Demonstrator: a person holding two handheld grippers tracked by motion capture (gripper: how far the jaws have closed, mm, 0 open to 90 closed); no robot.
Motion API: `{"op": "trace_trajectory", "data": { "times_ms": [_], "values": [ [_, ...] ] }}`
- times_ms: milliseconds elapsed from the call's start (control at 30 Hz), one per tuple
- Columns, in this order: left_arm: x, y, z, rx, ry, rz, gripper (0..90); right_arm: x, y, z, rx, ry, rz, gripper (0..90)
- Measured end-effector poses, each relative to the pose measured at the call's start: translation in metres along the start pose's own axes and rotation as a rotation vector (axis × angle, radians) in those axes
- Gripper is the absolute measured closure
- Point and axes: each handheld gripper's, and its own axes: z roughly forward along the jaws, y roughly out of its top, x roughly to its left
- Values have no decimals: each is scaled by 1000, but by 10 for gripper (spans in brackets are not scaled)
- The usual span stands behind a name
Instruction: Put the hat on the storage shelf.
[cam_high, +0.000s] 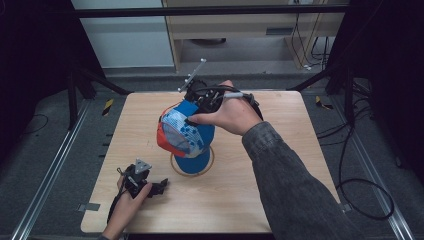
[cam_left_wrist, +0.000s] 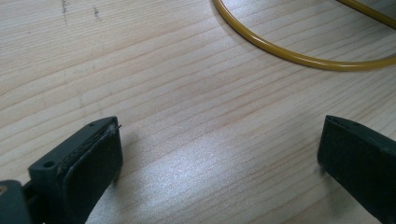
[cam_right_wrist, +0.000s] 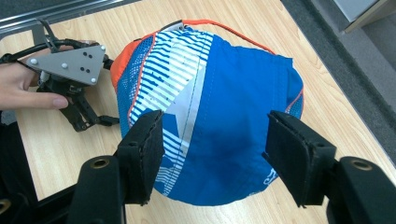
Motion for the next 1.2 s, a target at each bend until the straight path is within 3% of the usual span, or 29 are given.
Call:
{"op": "trace_trajectory", "data": {
  "times_ms": [700,1200],
  "values": [
    [0,0,0,0,0,0,0,-2,-24,-15,-85,-31,27,241],
    [0,0,0,-1,0,0,0,-13,-73,-25,-157,-111,91,117]
  ]
}}
